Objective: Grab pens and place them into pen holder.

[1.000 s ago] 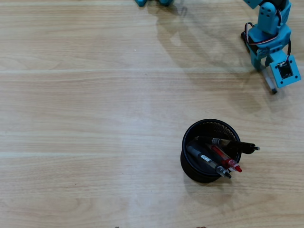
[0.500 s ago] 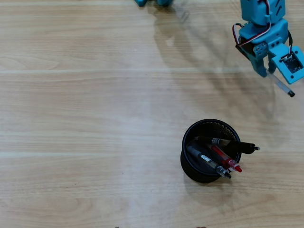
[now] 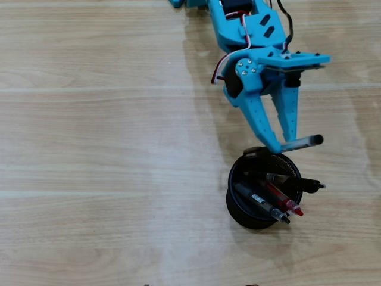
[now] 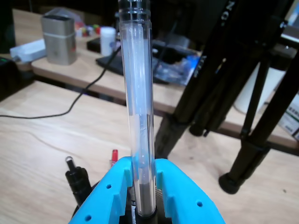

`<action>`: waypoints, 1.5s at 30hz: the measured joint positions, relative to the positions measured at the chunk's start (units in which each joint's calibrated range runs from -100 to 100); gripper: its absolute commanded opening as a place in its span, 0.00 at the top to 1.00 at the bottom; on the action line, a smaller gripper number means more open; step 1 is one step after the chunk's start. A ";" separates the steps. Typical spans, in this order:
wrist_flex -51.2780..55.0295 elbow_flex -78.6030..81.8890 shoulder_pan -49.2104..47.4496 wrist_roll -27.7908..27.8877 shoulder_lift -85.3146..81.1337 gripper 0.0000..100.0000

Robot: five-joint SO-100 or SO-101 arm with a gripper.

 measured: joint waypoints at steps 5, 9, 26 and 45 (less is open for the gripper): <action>-5.51 0.53 1.69 -1.88 1.86 0.98; -11.54 0.62 1.27 -3.81 6.77 0.98; -22.83 1.15 -1.18 -4.90 13.12 0.89; 61.33 60.82 -0.68 35.94 -71.77 0.88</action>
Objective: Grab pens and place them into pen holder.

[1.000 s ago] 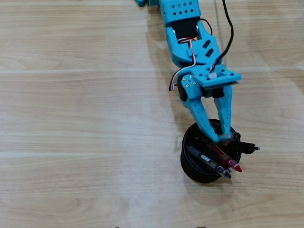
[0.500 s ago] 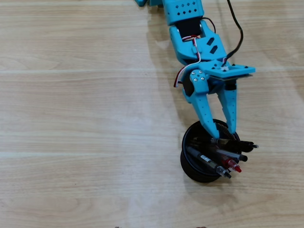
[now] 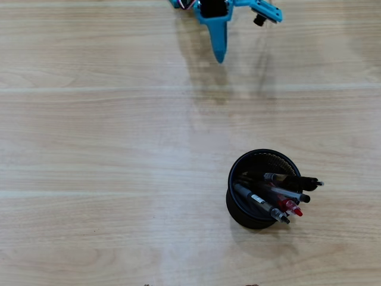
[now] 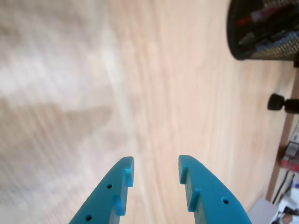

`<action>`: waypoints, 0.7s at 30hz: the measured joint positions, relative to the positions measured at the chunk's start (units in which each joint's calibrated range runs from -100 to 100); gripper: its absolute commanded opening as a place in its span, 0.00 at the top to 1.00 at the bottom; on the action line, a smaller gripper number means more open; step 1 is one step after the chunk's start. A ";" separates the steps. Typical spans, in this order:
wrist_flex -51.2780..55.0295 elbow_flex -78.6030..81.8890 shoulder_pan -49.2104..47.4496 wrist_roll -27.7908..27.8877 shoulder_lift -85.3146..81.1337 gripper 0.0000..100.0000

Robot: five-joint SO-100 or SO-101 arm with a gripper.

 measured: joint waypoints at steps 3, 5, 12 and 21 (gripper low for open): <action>4.91 18.68 0.76 2.76 -23.44 0.89; 7.58 23.64 0.84 4.07 -29.28 0.89; 17.66 22.84 4.90 8.71 -30.39 0.89; 18.43 22.84 5.15 9.08 -32.59 0.89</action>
